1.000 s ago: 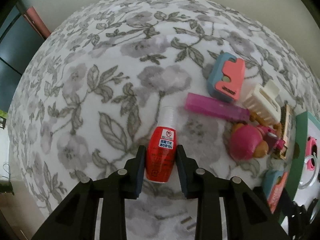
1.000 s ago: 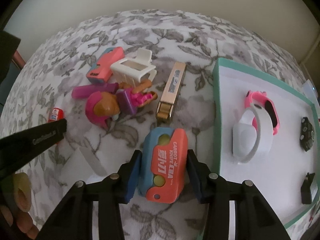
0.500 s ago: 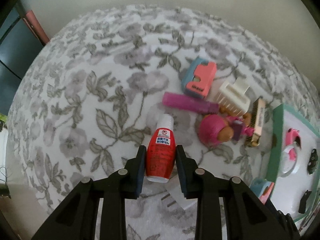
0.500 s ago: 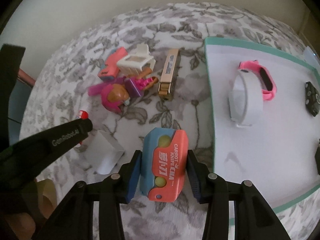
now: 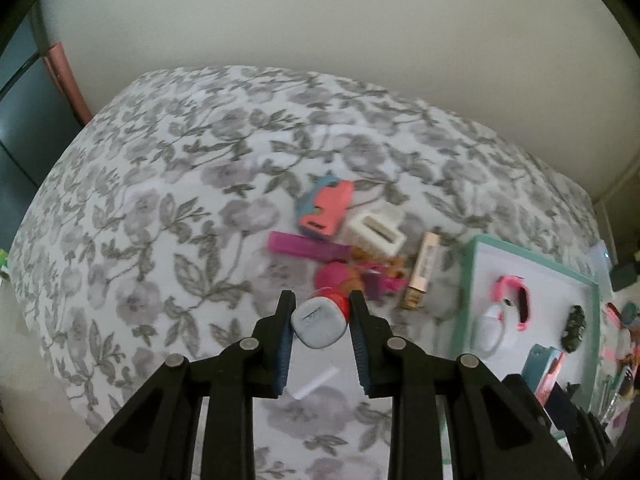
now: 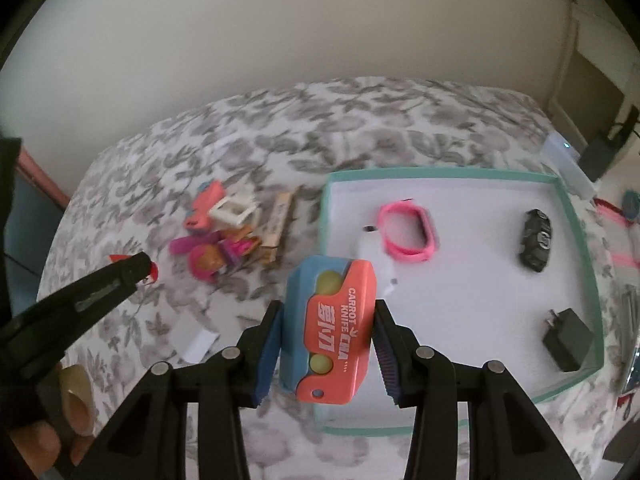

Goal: Organize rigid objects
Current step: 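Carry the toy knife and glue bottle into the white tray and open both tools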

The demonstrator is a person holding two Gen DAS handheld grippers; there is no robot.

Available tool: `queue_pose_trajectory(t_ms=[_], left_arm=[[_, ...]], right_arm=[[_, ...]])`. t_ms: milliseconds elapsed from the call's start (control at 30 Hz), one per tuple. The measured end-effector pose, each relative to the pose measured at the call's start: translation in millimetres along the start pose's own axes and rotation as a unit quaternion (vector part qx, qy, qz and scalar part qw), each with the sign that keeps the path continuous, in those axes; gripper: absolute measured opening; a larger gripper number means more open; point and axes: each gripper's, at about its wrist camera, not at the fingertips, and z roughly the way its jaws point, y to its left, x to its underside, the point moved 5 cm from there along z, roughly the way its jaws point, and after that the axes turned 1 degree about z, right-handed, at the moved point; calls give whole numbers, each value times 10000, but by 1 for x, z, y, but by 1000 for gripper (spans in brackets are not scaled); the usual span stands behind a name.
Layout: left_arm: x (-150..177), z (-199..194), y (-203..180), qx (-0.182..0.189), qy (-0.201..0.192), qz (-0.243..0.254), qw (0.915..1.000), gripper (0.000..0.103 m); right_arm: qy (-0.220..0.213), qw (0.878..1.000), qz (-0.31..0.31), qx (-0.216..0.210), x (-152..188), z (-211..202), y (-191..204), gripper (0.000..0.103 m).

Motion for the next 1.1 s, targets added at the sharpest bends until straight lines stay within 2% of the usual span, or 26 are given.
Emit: queue_pose_trajectory(t_ms=[167, 267, 333, 600, 867, 1100], left_arm=[[1, 2, -24, 204, -19, 274, 9994, 28], [8, -1, -43, 285, -18, 496, 9984, 28], [12, -2, -56, 400, 9, 632, 9972, 28], [38, 3, -113, 799, 286, 1283, 9881, 28], [58, 7, -145, 1009, 480, 1701, 9791, 28], [69, 16, -156, 1090, 602, 1842, 9750, 28]], right_arm=[[34, 9993, 327, 177, -2, 1, -34, 46], [192, 9979, 604, 163, 1, 8, -56, 46], [309, 9963, 743, 314, 4, 13, -72, 46], [443, 9908, 1111, 634, 6, 18, -114, 46], [460, 9861, 1356, 839, 8, 18, -139, 47], [436, 9835, 1471, 955, 8, 14, -147, 47]])
